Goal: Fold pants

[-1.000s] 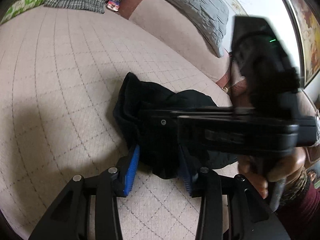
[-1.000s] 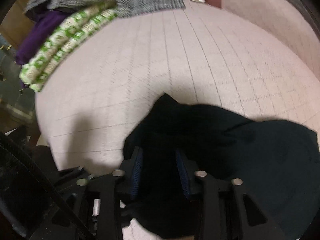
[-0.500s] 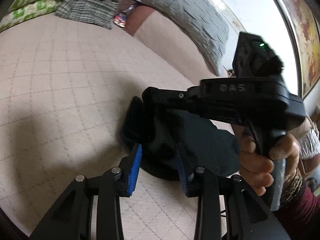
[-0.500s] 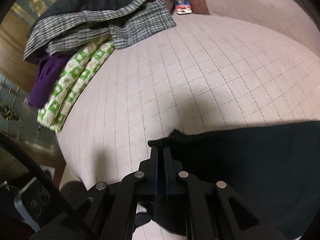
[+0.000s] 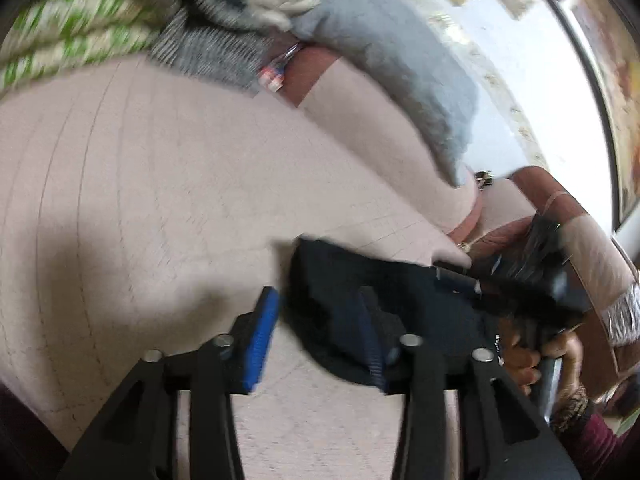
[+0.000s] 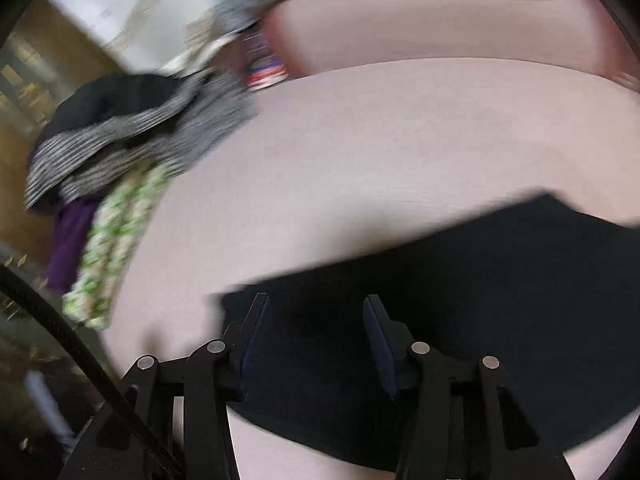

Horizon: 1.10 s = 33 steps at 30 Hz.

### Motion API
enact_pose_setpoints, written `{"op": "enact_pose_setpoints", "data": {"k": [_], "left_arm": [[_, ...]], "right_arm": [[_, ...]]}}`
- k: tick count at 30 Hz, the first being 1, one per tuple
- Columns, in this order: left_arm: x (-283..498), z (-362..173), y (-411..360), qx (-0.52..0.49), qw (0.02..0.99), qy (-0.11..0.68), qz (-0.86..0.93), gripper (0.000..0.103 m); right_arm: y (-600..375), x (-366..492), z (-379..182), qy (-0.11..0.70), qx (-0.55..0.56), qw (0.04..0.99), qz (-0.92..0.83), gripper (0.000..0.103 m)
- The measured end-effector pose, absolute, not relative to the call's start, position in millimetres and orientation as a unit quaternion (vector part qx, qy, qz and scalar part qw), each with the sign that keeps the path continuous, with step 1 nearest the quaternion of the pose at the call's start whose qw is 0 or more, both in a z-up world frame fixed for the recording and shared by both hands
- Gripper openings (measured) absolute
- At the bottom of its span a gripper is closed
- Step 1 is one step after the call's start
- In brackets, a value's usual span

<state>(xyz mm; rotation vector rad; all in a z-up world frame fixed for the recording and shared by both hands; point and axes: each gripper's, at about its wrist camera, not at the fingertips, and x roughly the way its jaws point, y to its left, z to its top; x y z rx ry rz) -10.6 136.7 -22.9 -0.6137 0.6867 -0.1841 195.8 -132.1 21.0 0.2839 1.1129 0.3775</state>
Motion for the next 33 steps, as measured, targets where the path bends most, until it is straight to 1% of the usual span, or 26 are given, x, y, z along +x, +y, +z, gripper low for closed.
{"op": "enact_pose_setpoints", "data": {"k": [1, 2, 3, 5, 6, 7, 8, 9, 11, 12, 13, 14, 17, 21, 23, 24, 25, 28, 31, 33], "left_arm": [[-11.4, -11.6, 127.1, -0.274, 0.903, 0.318, -0.095, 0.062], [-12.1, -3.8, 117.9, -0.256, 0.91, 0.311, -0.102, 0.072], [-9.8, 3.1, 104.4, -0.232, 0.916, 0.308, -0.114, 0.074], [0.2, 5.1, 85.1, -0.209, 0.914, 0.321, -0.133, 0.074], [9.8, 4.3, 73.3, -0.196, 0.91, 0.335, -0.147, 0.074], [16.3, 2.3, 66.7, -0.185, 0.908, 0.345, -0.151, 0.074], [24.3, -1.6, 62.5, -0.173, 0.907, 0.354, -0.15, 0.074], [35.4, -9.3, 55.7, -0.158, 0.903, 0.37, -0.148, 0.074], [47.5, -22.4, 52.7, -0.147, 0.893, 0.401, -0.141, 0.074], [49.6, -31.2, 52.2, -0.144, 0.886, 0.421, -0.13, 0.074], [53.2, -43.0, 53.9, -0.151, 0.876, 0.441, -0.123, 0.074], [52.2, -50.2, 55.5, -0.16, 0.87, 0.449, -0.123, 0.074], [46.5, -54.6, 55.3, -0.148, 0.879, 0.436, -0.124, 0.074], [40.2, -56.7, 48.5, -0.118, 0.889, 0.428, -0.114, 0.074], [37.3, -57.7, 45.4, -0.101, 0.894, 0.423, -0.112, 0.074], [35.4, -58.4, 42.5, -0.088, 0.897, 0.418, -0.111, 0.074], [34.3, -58.8, 41.1, -0.081, 0.899, 0.415, -0.112, 0.074], [34.0, -59.3, 38.3, -0.076, 0.904, 0.406, -0.112, 0.074], [34.0, -59.2, 38.9, -0.082, 0.905, 0.401, -0.115, 0.077], [35.1, -59.1, 40.2, -0.088, 0.905, 0.399, -0.119, 0.08]], "right_arm": [[-158.8, 193.1, 14.9, 0.527, 0.137, 0.825, 0.148, 0.051], [-192.0, 188.6, 6.3, 0.532, 0.143, 0.828, 0.108, 0.051], [-219.4, 184.0, -0.7, 0.534, 0.147, 0.829, 0.076, 0.051], [-286.8, 169.7, -15.9, 0.538, 0.173, 0.825, 0.002, 0.051], [-327.2, 155.8, -21.3, 0.53, 0.2, 0.823, -0.038, 0.042], [-353.4, 145.1, -22.5, 0.517, 0.224, 0.825, -0.048, 0.021], [-377.4, 134.3, -23.3, 0.506, 0.253, 0.823, -0.052, 0.01], [-399.7, 123.1, -23.7, 0.499, 0.282, 0.817, -0.062, 0.009], [-434.2, 101.3, -17.4, 0.484, 0.281, 0.816, -0.146, 0.009], [-447.3, 92.9, -13.5, 0.477, 0.29, 0.814, -0.161, 0.019], [-450.6, 88.5, -7.9, 0.471, 0.291, 0.814, -0.175, 0.025], [-450.7, 86.6, -0.8, 0.463, 0.286, 0.819, -0.181, 0.025], [-419.7, 100.3, 25.4, 0.45, 0.265, 0.846, -0.111, 0.025], [-334.2, 153.0, 43.1, 0.458, 0.208, 0.864, 0.013, 0.026], [-286.6, 172.5, 36.7, 0.468, 0.181, 0.864, 0.046, 0.035], [-260.2, 191.9, 31.6, 0.477, 0.154, 0.863, 0.061, 0.047], [-246.4, 203.2, 27.2, 0.482, 0.137, 0.863, 0.065, 0.053], [-209.9, 239.3, 4.1, 0.496, 0.072, 0.864, 0.049, 0.053], [-193.0, 276.5, -15.9, 0.522, 0.05, 0.85, 0.055, 0.053], [-189.4, 284.9, -31.5, 0.544, 0.034, 0.836, 0.068, 0.053]]}}
